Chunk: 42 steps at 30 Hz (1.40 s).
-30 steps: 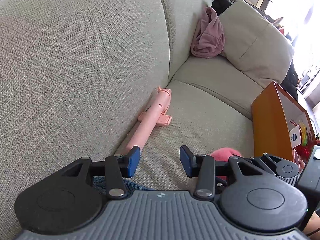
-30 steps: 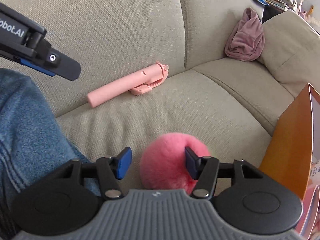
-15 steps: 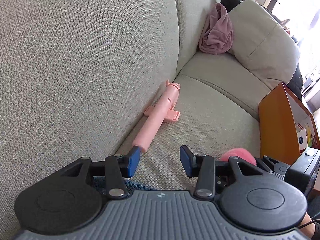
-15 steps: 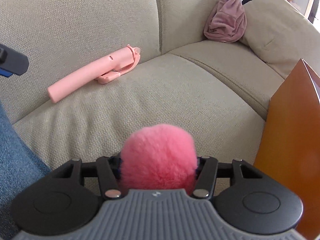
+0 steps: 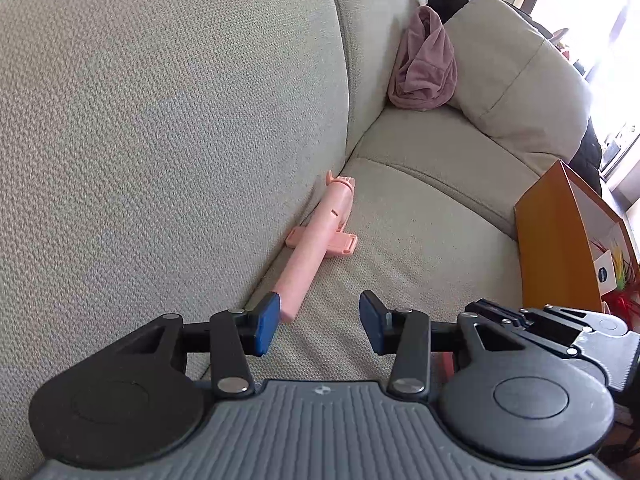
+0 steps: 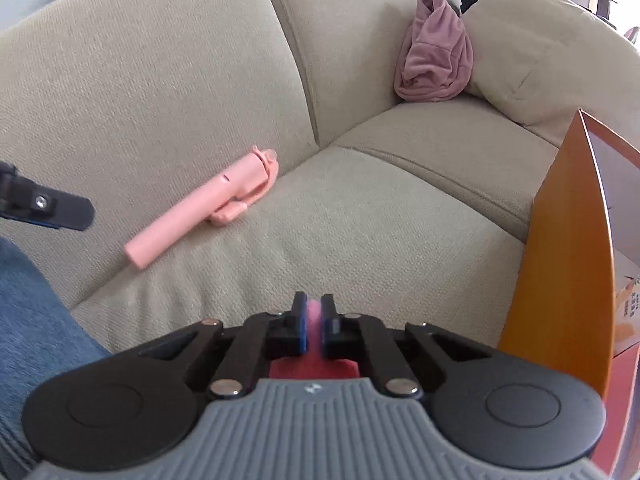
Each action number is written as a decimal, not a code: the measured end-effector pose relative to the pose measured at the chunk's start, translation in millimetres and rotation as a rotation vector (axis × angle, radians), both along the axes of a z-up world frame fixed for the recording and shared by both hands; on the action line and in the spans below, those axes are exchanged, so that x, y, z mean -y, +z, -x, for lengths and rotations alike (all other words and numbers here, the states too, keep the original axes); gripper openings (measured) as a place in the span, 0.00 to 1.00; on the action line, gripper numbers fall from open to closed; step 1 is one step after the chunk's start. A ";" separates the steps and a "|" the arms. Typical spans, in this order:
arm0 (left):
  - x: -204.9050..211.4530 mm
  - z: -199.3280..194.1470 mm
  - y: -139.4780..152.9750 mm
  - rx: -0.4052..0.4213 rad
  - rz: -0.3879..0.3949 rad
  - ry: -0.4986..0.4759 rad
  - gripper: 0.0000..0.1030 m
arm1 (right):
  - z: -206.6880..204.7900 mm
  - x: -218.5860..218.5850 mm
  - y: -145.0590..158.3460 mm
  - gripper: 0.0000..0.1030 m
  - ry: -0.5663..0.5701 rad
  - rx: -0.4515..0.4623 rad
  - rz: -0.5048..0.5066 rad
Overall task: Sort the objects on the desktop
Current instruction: 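Grasp the pink selfie stick with the left tool while the right tool holds the pompom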
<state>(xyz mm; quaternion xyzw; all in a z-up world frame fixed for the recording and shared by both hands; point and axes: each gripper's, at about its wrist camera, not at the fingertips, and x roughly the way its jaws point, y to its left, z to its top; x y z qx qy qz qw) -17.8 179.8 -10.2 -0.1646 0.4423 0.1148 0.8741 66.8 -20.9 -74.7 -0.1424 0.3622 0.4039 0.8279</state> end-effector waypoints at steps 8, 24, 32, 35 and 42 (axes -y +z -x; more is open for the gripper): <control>-6.4 -21.0 7.1 -0.061 -0.101 -0.046 0.50 | -7.2 1.6 4.1 0.04 0.001 -0.038 -0.071; 17.6 -46.0 9.8 -0.098 -0.135 -0.123 0.50 | 15.5 10.8 -29.0 0.57 0.053 -0.085 0.005; 12.1 -58.3 -11.7 -0.137 -0.154 -0.157 0.50 | 16.2 2.1 -42.6 0.48 0.071 -0.062 0.017; 22.5 -75.0 -11.3 -0.145 -0.205 -0.217 0.50 | 17.7 3.3 -36.0 0.46 0.085 -0.045 0.010; 51.4 -101.6 -16.2 -0.166 -0.366 -0.407 0.38 | 7.6 31.4 23.4 0.46 0.084 -0.002 -0.141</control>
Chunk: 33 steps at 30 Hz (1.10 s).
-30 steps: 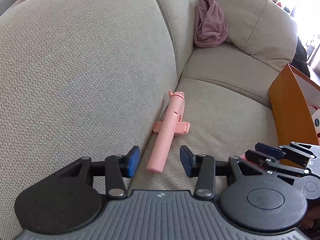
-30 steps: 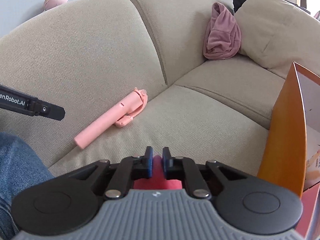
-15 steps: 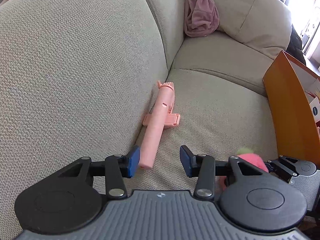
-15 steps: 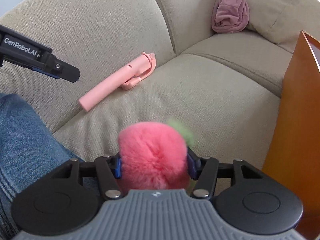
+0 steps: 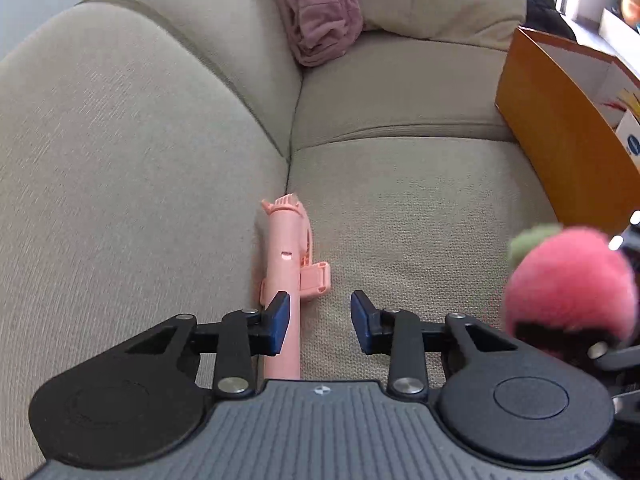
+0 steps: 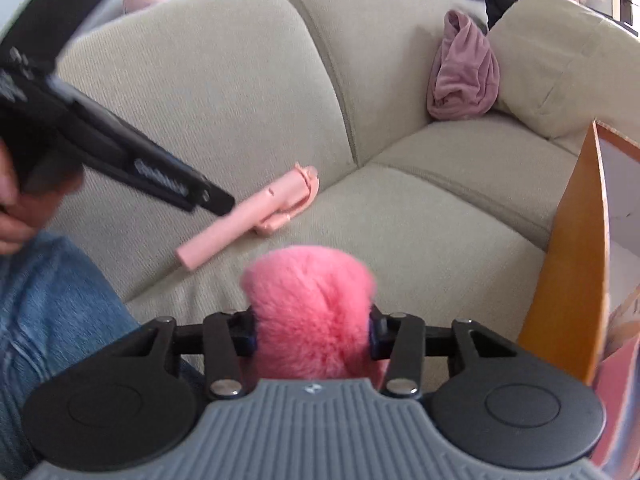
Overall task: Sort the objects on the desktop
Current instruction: 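Grasp the pink selfie stick with the left tool while the right tool holds the pompom, then carry the selfie stick and pompom over the shoebox with both tools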
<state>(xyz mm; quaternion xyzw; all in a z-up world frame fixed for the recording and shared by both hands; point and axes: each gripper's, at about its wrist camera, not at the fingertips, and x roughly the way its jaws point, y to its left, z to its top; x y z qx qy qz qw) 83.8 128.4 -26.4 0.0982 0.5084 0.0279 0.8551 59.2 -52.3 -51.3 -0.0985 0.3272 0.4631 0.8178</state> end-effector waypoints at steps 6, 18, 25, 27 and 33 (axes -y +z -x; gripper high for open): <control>29.3 -33.0 -40.6 -0.074 -0.099 -0.114 0.38 | -36.6 41.8 56.8 0.46 -0.081 0.096 -0.118; 55.0 -61.3 -95.6 -0.216 -0.388 -0.190 0.22 | -103.3 116.4 64.7 0.46 -0.270 0.125 -0.228; 75.3 -72.0 -112.7 -0.244 -0.514 -0.183 0.16 | -112.9 129.2 54.8 0.46 -0.298 0.107 -0.231; 73.7 -72.6 -110.5 -0.239 -0.501 -0.185 0.15 | -115.8 134.3 54.4 0.46 -0.316 0.103 -0.240; 52.6 -72.0 -76.7 -0.217 -0.400 -0.122 0.08 | -118.7 149.3 54.7 0.46 -0.339 0.094 -0.271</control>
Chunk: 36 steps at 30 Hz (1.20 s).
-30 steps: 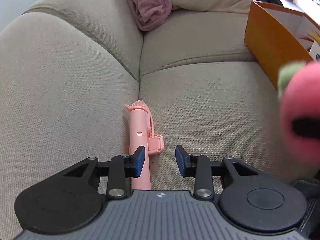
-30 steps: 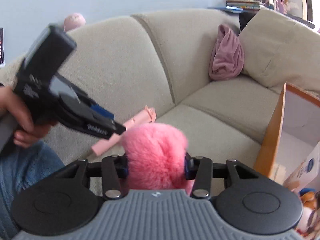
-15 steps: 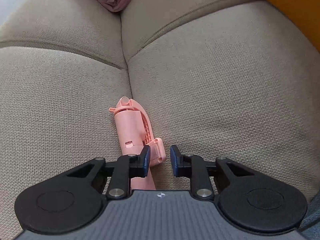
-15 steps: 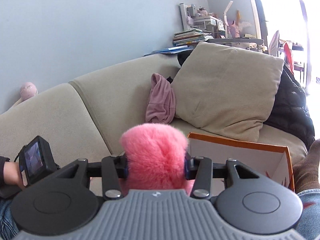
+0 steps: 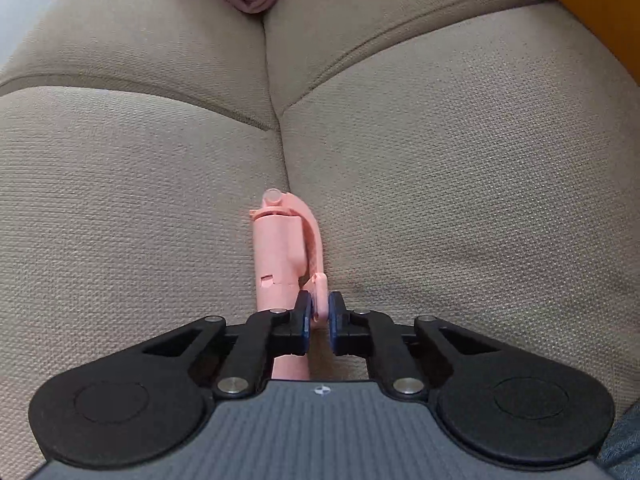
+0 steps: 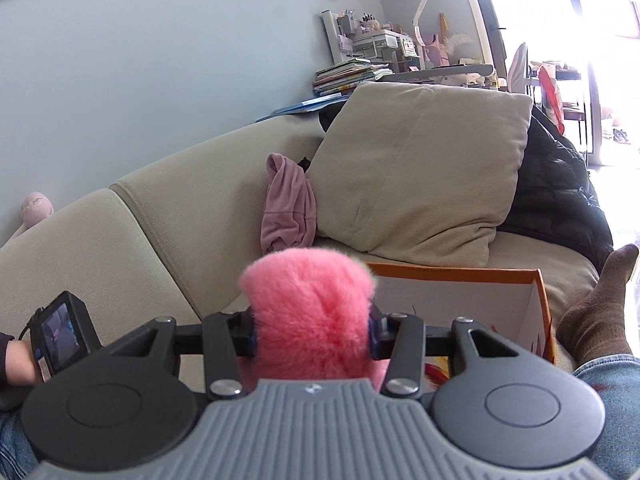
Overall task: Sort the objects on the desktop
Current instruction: 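Carry the selfie stick and pompom over the shoebox with both tools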
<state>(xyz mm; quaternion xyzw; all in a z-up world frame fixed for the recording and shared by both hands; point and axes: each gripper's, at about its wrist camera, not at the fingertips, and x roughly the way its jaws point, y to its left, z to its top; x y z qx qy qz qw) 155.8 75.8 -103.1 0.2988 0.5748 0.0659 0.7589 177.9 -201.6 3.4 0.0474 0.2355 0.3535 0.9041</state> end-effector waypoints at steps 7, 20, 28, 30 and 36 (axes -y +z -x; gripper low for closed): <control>7.2 16.4 52.2 0.039 0.132 0.006 0.07 | -17.3 29.4 7.2 0.46 0.013 -0.082 -0.079; 101.1 9.1 170.5 0.279 0.366 -0.221 0.07 | -45.7 48.5 -25.6 0.46 0.017 -0.275 0.019; 176.4 -19.0 196.5 0.325 0.386 -0.443 0.07 | -64.3 39.2 -55.9 0.47 -0.002 -0.339 0.100; 193.9 -34.4 184.3 0.306 0.370 -0.489 0.07 | -64.3 36.0 -58.7 0.48 0.008 -0.335 0.120; 239.3 -64.5 157.0 0.240 0.327 -0.592 0.07 | -64.9 33.4 -64.1 0.47 0.024 -0.336 0.151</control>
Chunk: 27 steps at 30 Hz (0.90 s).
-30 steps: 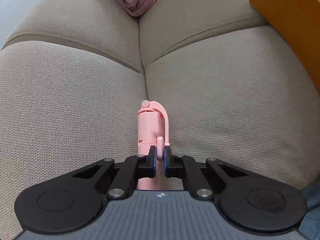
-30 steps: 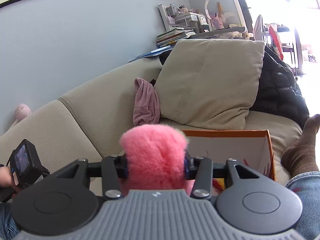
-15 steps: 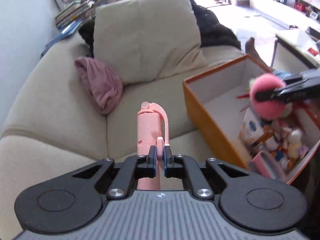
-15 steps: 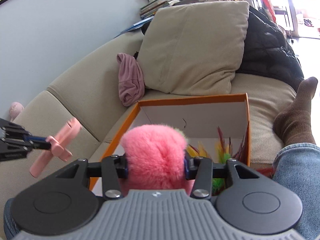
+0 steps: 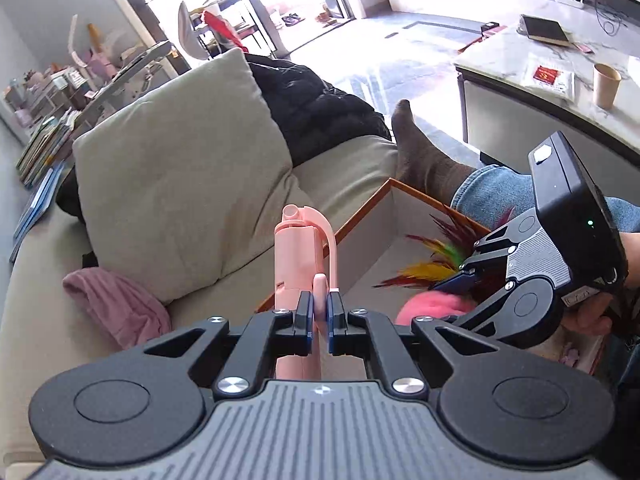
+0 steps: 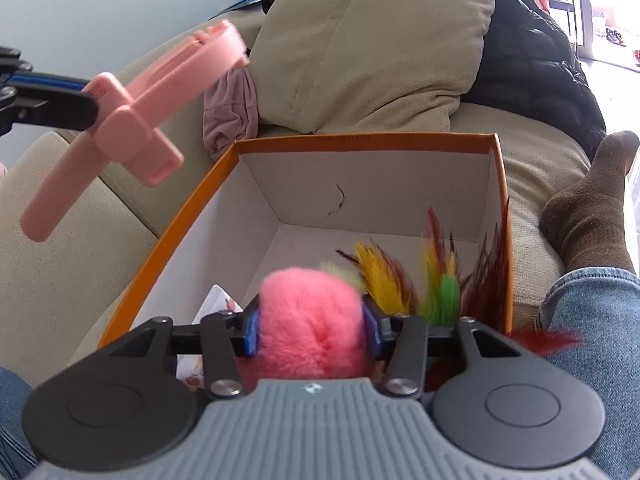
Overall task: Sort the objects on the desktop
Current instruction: 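Carry the selfie stick and pompom over the shoebox with both tools, then lower the selfie stick and pompom into the shoebox and open both tools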
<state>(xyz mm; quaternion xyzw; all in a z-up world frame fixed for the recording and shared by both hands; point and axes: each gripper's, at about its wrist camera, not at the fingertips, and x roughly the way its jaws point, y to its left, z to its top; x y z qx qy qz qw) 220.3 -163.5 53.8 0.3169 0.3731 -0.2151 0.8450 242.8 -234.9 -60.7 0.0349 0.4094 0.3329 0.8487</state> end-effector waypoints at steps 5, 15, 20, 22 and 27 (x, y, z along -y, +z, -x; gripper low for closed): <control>24.3 -13.6 -16.8 -0.031 -0.025 -0.081 0.07 | 4.2 12.6 3.7 0.46 0.002 0.015 -0.065; 57.2 -19.8 -58.1 -0.071 -0.159 -0.265 0.07 | 11.8 46.3 12.4 0.43 -0.077 0.082 -0.118; 68.2 -33.0 -89.1 -0.106 -0.225 -0.328 0.08 | 8.8 55.0 9.9 0.42 -0.109 0.065 -0.144; 70.6 -39.3 -102.4 -0.118 -0.260 -0.349 0.08 | 7.6 56.4 9.2 0.40 -0.110 0.062 -0.145; 72.1 -53.7 -131.8 -0.128 -0.351 -0.386 0.09 | 9.6 48.3 9.0 0.40 -0.096 0.091 -0.097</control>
